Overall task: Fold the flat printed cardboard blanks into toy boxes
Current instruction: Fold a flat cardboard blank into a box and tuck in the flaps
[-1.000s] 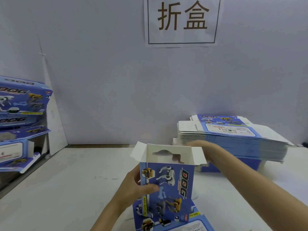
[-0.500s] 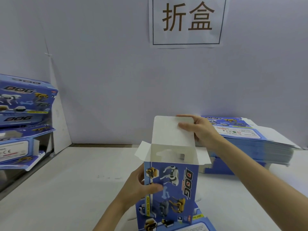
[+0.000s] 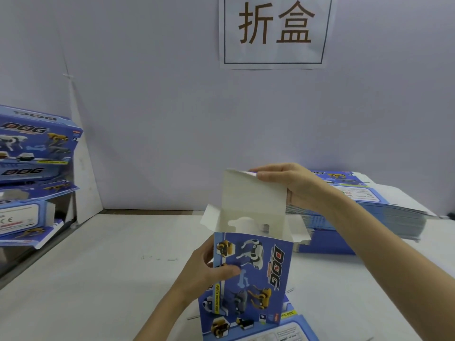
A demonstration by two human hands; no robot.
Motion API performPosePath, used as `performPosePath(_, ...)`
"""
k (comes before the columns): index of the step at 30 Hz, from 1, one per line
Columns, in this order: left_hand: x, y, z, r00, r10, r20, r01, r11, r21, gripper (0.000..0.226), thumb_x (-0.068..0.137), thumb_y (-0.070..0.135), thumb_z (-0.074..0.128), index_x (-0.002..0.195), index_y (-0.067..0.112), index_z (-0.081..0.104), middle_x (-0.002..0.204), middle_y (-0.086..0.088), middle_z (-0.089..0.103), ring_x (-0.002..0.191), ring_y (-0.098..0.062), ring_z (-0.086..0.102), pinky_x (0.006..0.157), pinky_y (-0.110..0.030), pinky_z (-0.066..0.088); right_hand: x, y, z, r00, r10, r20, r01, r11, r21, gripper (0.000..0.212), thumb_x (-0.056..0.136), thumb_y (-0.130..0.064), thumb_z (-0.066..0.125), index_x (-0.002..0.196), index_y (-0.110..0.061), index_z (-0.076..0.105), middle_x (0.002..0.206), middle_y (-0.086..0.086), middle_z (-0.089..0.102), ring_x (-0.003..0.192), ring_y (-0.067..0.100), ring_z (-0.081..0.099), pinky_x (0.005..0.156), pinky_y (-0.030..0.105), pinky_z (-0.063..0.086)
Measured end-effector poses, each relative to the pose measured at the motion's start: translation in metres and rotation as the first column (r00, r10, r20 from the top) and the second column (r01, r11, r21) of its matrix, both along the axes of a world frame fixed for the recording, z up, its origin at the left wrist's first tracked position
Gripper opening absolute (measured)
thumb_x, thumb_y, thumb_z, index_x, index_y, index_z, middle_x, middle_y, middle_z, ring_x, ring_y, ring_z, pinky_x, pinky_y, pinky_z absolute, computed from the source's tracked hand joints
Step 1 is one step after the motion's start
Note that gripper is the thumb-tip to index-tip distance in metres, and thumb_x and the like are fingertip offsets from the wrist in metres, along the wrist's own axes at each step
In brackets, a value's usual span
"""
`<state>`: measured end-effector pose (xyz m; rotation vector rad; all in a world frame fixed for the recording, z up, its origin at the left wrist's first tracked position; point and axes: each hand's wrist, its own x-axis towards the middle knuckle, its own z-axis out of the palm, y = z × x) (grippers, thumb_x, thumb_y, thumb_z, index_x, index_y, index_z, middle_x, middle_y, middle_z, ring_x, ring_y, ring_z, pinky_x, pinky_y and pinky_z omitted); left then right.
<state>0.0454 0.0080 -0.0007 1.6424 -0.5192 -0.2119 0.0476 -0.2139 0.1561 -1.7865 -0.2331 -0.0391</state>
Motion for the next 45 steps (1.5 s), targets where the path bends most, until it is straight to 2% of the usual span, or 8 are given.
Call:
performPosePath(13, 0.006, 0.0, -0.011, 1.0, -0.008, 0.0, 0.008, 0.999, 0.039, 0.07, 0.054, 0.049, 0.083, 0.116, 0.037, 0.052, 0.104, 0.024, 0.069, 0.099, -0.002, 0.066, 0.067, -0.011, 0.052, -0.008, 0.024, 0.002, 0.941, -0.168, 0.293, 0.228, 0.956, -0.185, 0.007, 0.08, -0.027, 0.076, 0.076, -0.031, 0.072, 0.077, -0.008, 0.071, 0.076, 0.014, 0.066, 0.062, 0.022, 0.054)
performPosePath(18, 0.01, 0.005, -0.016, 0.99, -0.134, -0.053, 0.139, 0.982, 0.124, 0.093, 0.056, 0.038, 0.092, 0.131, 0.04, 0.037, 0.11, 0.026, 0.067, 0.099, -0.001, 0.067, 0.07, -0.015, 0.054, -0.017, 0.025, -0.001, 0.863, -0.247, 0.441, 0.384, 0.888, -0.252, 0.025, 0.089, -0.034, 0.065, 0.112, -0.024, 0.067, 0.108, -0.011, 0.066, 0.098, 0.009, 0.06, 0.083, 0.026, 0.051)
performPosePath(22, 0.014, 0.008, 0.008, 0.996, 0.089, -0.007, -0.089, 0.986, -0.14, 0.068, 0.063, 0.036, 0.084, 0.123, 0.023, 0.054, 0.096, 0.003, 0.075, 0.084, -0.016, 0.072, 0.066, -0.024, 0.056, -0.045, 0.014, -0.023, 0.652, -0.53, 0.542, 0.573, 0.813, 0.105, 0.041, 0.094, -0.039, 0.057, 0.134, -0.036, 0.047, 0.132, -0.018, 0.049, 0.123, 0.005, 0.046, 0.104, 0.031, 0.038)
performPosePath(28, -0.008, -0.006, 0.049, 0.972, 0.209, 0.112, -0.164, 0.932, -0.322, 0.046, 0.075, 0.042, 0.061, 0.107, 0.009, 0.06, 0.085, -0.005, 0.073, 0.077, -0.022, 0.07, 0.068, -0.031, 0.057, -0.066, 0.048, -0.073, 0.929, -0.181, 0.322, 0.177, 0.983, 0.04, 0.074, 0.082, -0.057, 0.058, 0.148, -0.043, 0.026, 0.149, -0.015, 0.04, 0.133, 0.004, 0.044, 0.106, 0.036, 0.044)
performPosePath(33, -0.023, -0.011, 0.063, 0.933, 0.304, 0.193, -0.214, 0.899, -0.381, 0.038, 0.087, 0.033, 0.056, 0.078, -0.002, 0.064, 0.059, -0.014, 0.065, 0.052, -0.021, 0.062, 0.051, -0.026, 0.052, -0.066, 0.052, -0.079, 0.902, -0.261, 0.344, 0.254, 0.965, 0.066, 0.072, 0.084, -0.049, 0.055, 0.148, -0.044, 0.024, 0.147, -0.015, 0.041, 0.135, 0.006, 0.04, 0.11, 0.042, 0.039)
performPosePath(38, -0.023, -0.007, 0.071, 0.929, 0.313, 0.195, -0.246, 0.92, -0.306, 0.041, 0.074, 0.05, 0.06, 0.094, 0.014, 0.066, 0.075, -0.001, 0.073, 0.071, -0.017, 0.07, 0.063, -0.023, 0.055, -0.07, 0.046, -0.077, 0.912, -0.228, 0.342, 0.175, 0.968, 0.178, 0.069, 0.085, -0.045, 0.066, 0.144, -0.047, 0.031, 0.142, -0.012, 0.049, 0.128, 0.015, 0.051, 0.104, 0.049, 0.045)
performPosePath(42, -0.028, -0.01, 0.073, 0.92, 0.315, 0.234, -0.224, 0.911, -0.345, 0.036, 0.09, 0.032, 0.052, 0.074, 0.003, 0.065, 0.056, -0.009, 0.064, 0.049, -0.018, 0.061, 0.047, -0.021, 0.049, -0.071, 0.047, -0.075, 0.905, -0.253, 0.342, 0.212, 0.965, 0.153, 0.075, 0.078, -0.056, 0.066, 0.144, -0.044, 0.033, 0.144, -0.011, 0.046, 0.133, 0.016, 0.045, 0.105, 0.051, 0.042)
performPosePath(45, -0.026, -0.006, 0.073, 0.91, 0.339, 0.24, -0.25, 0.908, -0.335, 0.037, 0.083, 0.041, 0.057, 0.083, 0.005, 0.068, 0.064, -0.004, 0.07, 0.06, -0.017, 0.066, 0.053, -0.019, 0.051, -0.072, 0.05, -0.075, 0.915, -0.238, 0.327, 0.182, 0.964, 0.193, 0.07, 0.081, -0.043, 0.066, 0.143, -0.045, 0.033, 0.138, -0.014, 0.051, 0.128, 0.016, 0.051, 0.102, 0.049, 0.047)
